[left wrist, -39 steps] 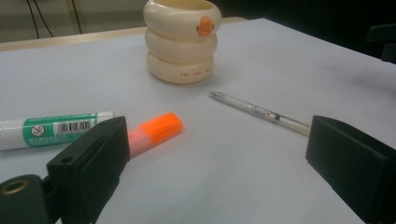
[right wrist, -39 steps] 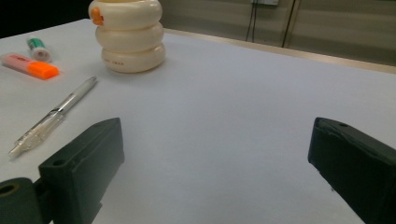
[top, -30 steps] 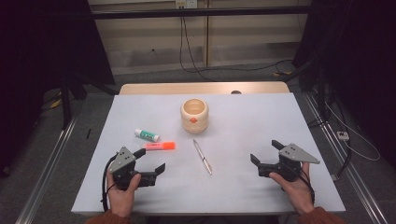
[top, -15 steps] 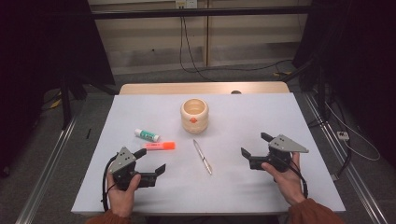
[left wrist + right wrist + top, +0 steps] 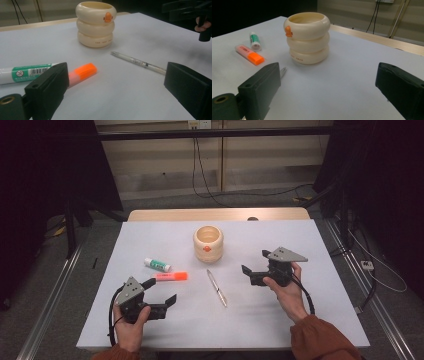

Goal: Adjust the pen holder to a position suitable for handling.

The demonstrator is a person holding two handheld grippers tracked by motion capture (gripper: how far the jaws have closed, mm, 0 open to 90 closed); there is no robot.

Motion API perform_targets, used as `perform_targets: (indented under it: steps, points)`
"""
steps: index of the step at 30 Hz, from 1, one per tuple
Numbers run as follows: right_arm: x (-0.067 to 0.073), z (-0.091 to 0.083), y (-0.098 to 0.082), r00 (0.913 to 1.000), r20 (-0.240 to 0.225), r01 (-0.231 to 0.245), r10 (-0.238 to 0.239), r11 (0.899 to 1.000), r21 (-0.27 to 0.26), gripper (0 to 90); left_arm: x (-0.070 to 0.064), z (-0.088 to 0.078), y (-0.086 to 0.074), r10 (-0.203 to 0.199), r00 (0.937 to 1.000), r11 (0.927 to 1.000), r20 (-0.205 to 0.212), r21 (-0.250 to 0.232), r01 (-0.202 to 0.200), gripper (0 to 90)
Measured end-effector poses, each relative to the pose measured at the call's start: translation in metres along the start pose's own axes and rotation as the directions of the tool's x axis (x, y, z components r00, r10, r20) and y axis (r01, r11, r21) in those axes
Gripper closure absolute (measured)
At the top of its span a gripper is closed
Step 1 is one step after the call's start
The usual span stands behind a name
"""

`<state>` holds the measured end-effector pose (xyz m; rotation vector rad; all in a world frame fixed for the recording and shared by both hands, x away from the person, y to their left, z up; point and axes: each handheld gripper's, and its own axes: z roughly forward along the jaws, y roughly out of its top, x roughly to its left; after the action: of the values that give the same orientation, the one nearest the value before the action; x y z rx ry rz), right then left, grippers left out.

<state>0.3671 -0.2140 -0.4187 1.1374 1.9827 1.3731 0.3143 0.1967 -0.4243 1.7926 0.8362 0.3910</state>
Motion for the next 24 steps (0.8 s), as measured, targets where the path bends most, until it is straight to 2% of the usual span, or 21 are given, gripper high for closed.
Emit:
perform_targets:
  steps: [2,7,9,11,13,14,17,20,24]
  points:
    - [-0.002,0.008,0.005,1.0,0.007,0.003,-0.003,1.0,0.025,6.3,0.0,0.0,0.0,-0.004,1.0,1.0,-0.001,0.002,0.004,5.8]
    - [-0.005,0.026,0.014,1.0,0.004,-0.008,0.008,0.999,0.043,6.8,0.002,-0.001,0.0,-0.001,1.0,1.0,-0.01,0.002,0.001,5.8]
    - [-0.004,0.034,0.02,1.0,-0.006,-0.002,0.003,0.999,0.048,6.6,0.002,0.0,0.0,-0.008,0.9999,1.0,-0.013,0.001,0.008,5.8]
    - [-0.002,0.048,0.029,0.9993,-0.038,-0.005,0.008,0.997,0.078,7.5,0.001,0.0,0.0,-0.003,0.9999,1.0,-0.013,0.007,0.003,5.8]
    - [-0.002,0.052,0.032,0.9993,-0.039,0.005,-0.002,0.997,0.077,7.8,0.001,0.0,0.0,0.005,0.9999,0.9999,-0.014,0.011,-0.004,5.8]
    - [-0.001,0.056,0.035,0.9996,-0.025,0.013,-0.011,0.997,0.075,8.9,0.0,0.0,0.0,0.007,0.9999,0.9999,-0.014,0.012,-0.007,5.8]
    - [-0.001,0.067,0.044,0.9993,-0.035,0.015,-0.013,0.998,0.058,8.9,-0.001,0.0,0.0,0.012,0.9999,0.9998,-0.011,0.015,-0.012,5.8]
    - [-0.002,0.081,0.055,0.9988,-0.047,0.021,-0.017,0.997,0.07,12.1,-0.001,0.0,0.0,0.008,0.9999,0.9999,-0.015,0.011,-0.008,5.8]
    - [-0.006,0.095,0.065,0.9989,-0.039,0.027,-0.024,0.997,0.073,16.3,0.0,0.0,0.0,0.008,0.9999,0.9999,-0.015,0.013,-0.007,5.8]
